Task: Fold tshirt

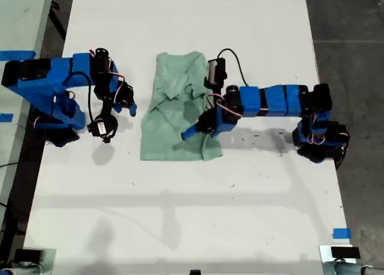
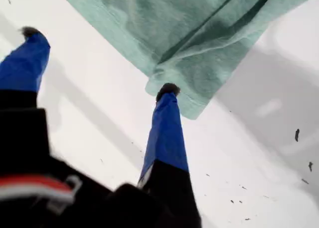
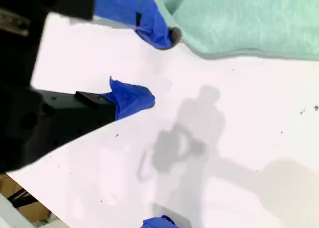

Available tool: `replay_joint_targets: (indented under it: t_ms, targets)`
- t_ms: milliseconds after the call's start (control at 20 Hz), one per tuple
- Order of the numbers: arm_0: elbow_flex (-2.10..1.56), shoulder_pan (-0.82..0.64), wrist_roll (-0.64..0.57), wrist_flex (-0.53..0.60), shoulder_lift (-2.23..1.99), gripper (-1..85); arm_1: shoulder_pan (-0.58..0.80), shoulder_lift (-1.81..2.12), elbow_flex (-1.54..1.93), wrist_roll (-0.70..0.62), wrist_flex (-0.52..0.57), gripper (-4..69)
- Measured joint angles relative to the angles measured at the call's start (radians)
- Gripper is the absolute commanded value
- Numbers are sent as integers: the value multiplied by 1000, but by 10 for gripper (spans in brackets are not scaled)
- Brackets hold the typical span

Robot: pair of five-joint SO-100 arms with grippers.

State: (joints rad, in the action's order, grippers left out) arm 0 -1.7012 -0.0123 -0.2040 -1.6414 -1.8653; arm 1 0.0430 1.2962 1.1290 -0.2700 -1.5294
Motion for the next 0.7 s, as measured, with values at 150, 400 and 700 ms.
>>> replay_joint_targets:
  t_ms: [150,400,700]
  targets:
    - [58,38,5,-17,11,138,0,72,86,14,-11,380]
    - [71,110,44,57,44,323,0,86,138,15,-11,376]
    - [-118,129,54,229,66,308,0,86,150,14,-11,372]
